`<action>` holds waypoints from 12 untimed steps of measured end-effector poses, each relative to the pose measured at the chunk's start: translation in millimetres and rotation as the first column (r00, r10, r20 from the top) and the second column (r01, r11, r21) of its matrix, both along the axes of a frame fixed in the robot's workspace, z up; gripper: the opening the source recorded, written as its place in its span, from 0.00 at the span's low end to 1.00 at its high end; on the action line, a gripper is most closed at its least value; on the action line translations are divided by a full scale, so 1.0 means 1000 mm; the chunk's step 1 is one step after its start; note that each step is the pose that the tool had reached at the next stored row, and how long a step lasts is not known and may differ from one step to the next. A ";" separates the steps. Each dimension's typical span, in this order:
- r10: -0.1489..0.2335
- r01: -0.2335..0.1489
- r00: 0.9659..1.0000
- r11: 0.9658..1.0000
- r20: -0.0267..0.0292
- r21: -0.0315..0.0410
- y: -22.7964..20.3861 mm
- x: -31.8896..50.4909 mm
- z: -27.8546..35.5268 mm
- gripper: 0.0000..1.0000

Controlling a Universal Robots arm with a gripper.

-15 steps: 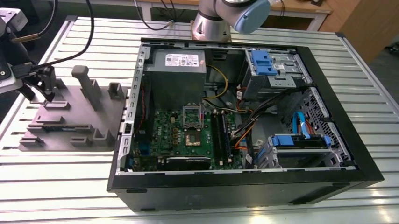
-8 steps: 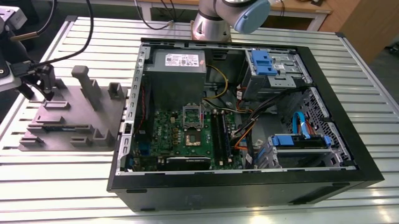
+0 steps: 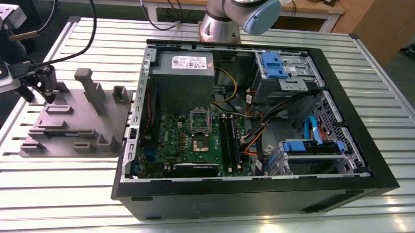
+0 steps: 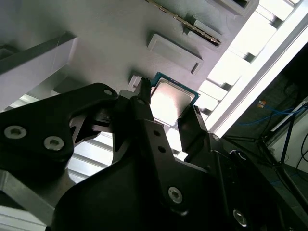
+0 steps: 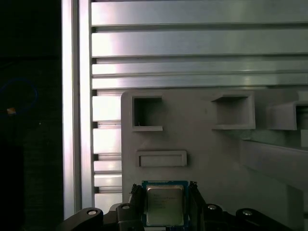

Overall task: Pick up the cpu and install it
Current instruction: 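Pick up the cpu and move it towards the insertion slot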

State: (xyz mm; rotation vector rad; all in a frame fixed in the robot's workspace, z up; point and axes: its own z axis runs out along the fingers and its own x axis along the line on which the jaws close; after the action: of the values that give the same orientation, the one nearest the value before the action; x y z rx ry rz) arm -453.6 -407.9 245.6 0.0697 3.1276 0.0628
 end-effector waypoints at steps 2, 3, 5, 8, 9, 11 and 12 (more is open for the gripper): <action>0.000 0.000 1.000 1.000 0.000 0.000 0.0000 0.0000 0.0007 0.47; 0.000 0.000 1.000 1.000 0.000 0.000 0.0000 0.0000 0.0012 0.47; 0.000 0.000 1.000 1.000 0.000 0.000 0.0000 0.0000 0.0022 0.47; 0.000 0.000 1.000 1.000 0.000 0.000 0.0000 0.0000 0.0029 0.47; 0.000 0.000 1.000 1.000 0.000 0.000 0.0000 0.0000 0.0032 0.47; 0.000 0.000 1.000 1.000 0.000 0.000 0.0000 0.0000 0.0036 0.47; 0.000 0.000 1.000 1.000 0.000 0.000 0.0000 0.0000 0.0039 0.47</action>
State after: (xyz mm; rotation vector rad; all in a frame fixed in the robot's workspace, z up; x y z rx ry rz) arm -453.6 -407.9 249.5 0.0698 3.1275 0.0628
